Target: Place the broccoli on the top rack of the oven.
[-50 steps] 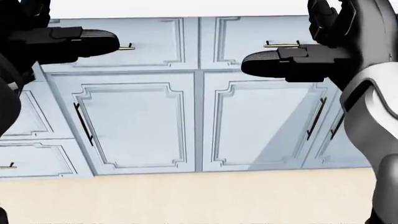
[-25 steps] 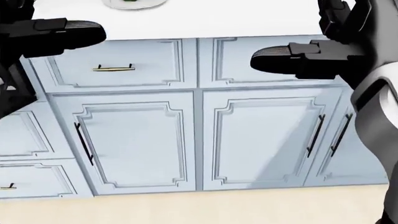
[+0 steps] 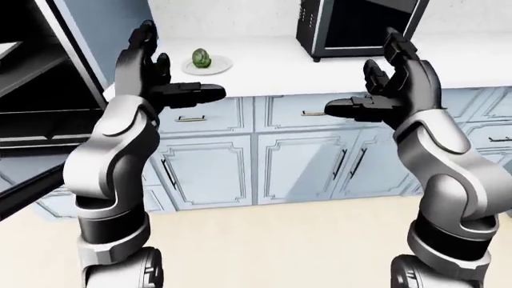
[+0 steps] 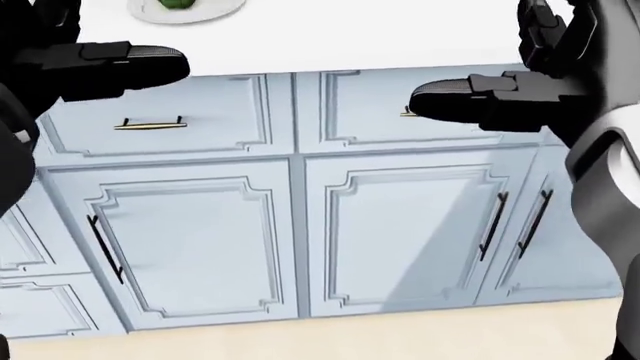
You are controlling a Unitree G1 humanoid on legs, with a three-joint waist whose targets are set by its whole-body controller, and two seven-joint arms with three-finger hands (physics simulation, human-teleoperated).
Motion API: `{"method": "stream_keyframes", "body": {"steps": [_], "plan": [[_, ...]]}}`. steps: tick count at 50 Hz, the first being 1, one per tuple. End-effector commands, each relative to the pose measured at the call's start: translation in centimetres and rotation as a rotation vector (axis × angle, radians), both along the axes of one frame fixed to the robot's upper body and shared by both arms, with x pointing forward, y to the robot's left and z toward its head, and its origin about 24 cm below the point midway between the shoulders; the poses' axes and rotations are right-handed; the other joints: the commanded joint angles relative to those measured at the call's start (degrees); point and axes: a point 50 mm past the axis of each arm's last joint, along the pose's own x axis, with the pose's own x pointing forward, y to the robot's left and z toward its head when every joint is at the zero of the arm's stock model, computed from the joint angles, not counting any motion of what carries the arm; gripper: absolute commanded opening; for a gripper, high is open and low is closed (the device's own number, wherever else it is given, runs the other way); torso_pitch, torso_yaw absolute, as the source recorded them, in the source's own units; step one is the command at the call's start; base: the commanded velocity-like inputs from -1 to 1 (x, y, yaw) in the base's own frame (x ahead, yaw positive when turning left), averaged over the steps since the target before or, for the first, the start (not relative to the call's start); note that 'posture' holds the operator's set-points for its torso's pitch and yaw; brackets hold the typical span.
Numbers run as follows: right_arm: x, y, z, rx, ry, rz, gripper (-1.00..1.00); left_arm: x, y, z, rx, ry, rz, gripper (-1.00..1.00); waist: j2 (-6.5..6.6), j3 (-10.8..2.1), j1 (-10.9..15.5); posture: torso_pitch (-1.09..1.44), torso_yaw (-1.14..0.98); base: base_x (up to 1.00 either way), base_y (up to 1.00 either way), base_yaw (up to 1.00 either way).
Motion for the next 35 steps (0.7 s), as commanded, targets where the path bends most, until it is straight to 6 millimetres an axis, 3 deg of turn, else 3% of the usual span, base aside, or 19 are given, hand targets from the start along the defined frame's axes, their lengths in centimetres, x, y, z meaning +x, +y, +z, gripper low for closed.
{"method": "stream_keyframes", "body": {"steps": [1,8,10,11,12,13,14,16,21,23,25,26,27,28,30,35], "plan": [[-0.53,0.58,1.89,-0.007,-0.096,0.025,1.0,-0.61,0.63,1.94,-0.002,-0.096,0.027,1.0,-0.65,-1.69,0.4,0.0,0.0,0.19,0.0,0.0],[-0.55,0.54,1.87,-0.007,-0.096,0.024,1.0,-0.54,0.66,1.89,-0.001,-0.096,0.027,1.0,3.4,-0.94,0.0,0.0,0.0,0.19,0.0,0.0],[-0.53,0.52,1.82,-0.007,-0.095,0.024,1.0,-0.48,0.69,1.84,-0.002,-0.095,0.028,1.0,6.22,-1.77,-0.4,0.0,0.0,0.18,0.0,0.0],[-0.54,0.52,1.84,-0.008,-0.095,0.023,1.0,-0.47,0.7,1.86,-0.001,-0.095,0.028,1.0,8.45,-2.66,-0.4,0.0,0.0,0.18,0.0,0.0],[-0.51,0.5,1.79,-0.008,-0.095,0.024,1.0,-0.55,0.67,1.94,-0.002,-0.096,0.028,1.0,5.9,-2.06,0.1,0.0,0.0,0.19,0.0,0.0],[-0.5,0.49,1.78,-0.008,-0.094,0.024,1.0,-0.58,0.67,1.94,-0.002,-0.096,0.028,1.0,6.78,-1.89,-0.2,0.0,0.0,0.19,0.0,0.0],[-0.51,0.49,1.78,-0.009,-0.094,0.024,1.0,-0.63,0.62,1.97,-0.002,-0.095,0.027,1.0,6.49,-2.01,0.2,0.0,0.0,0.18,0.0,0.0],[-0.54,0.54,1.82,-0.009,-0.093,0.025,1.0,-0.54,0.65,1.82,-0.002,-0.094,0.028,1.0,5.65,-2.42,0.4,0.0,0.0,0.19,0.0,0.0],[-0.52,0.52,1.82,-0.01,-0.091,0.024,1.0,-0.39,0.69,1.72,-0.002,-0.094,0.028,1.0,2.86,-1.77,0.8,0.0,0.0,0.18,0.0,0.0],[-0.51,0.54,1.79,-0.01,-0.09,0.025,1.0,-0.39,0.7,1.71,-0.002,-0.093,0.028,1.0,0.91,-1.94,1.1,0.0,0.0,0.17,0.0,0.0],[-0.5,0.51,1.78,-0.011,-0.089,0.023,1.0,-0.42,0.69,1.75,-0.001,-0.094,0.028,1.0,-2.79,-2.89,1.2,0.0,0.0,0.16,0.0,0.0],[-0.49,0.55,1.77,-0.011,-0.087,0.023,1.0,-0.36,0.7,1.68,-0.001,-0.093,0.029,1.0,-0.05,-2.29,0.7,0.0,0.0,0.13,0.0,0.0],[-0.45,0.54,1.73,-0.012,-0.087,0.024,1.0,-0.39,0.71,1.72,-0.001,-0.094,0.028,1.0,-1.23,-2.24,1.0,0.0,0.0,0.12,0.0,0.0],[-0.47,0.51,1.73,-0.012,-0.087,0.023,1.0,-0.42,0.71,1.75,-0.001,-0.094,0.029,1.0,-1.09,-2.41,0.7,0.0,0.0,0.11,0.0,0.0],[-0.56,0.55,1.85,-0.011,-0.089,0.023,1.0,-0.43,0.7,1.77,-0.001,-0.093,0.028,1.0,-0.18,-2.79,0.6,0.0,0.0,0.11,0.0,0.0],[-0.53,0.49,1.78,-0.013,-0.088,0.022,1.0,-0.5,0.68,1.76,0.0,-0.093,0.028,1.0,2.83,-1.69,0.2,0.0,0.0,0.1,0.0,0.0]]}}
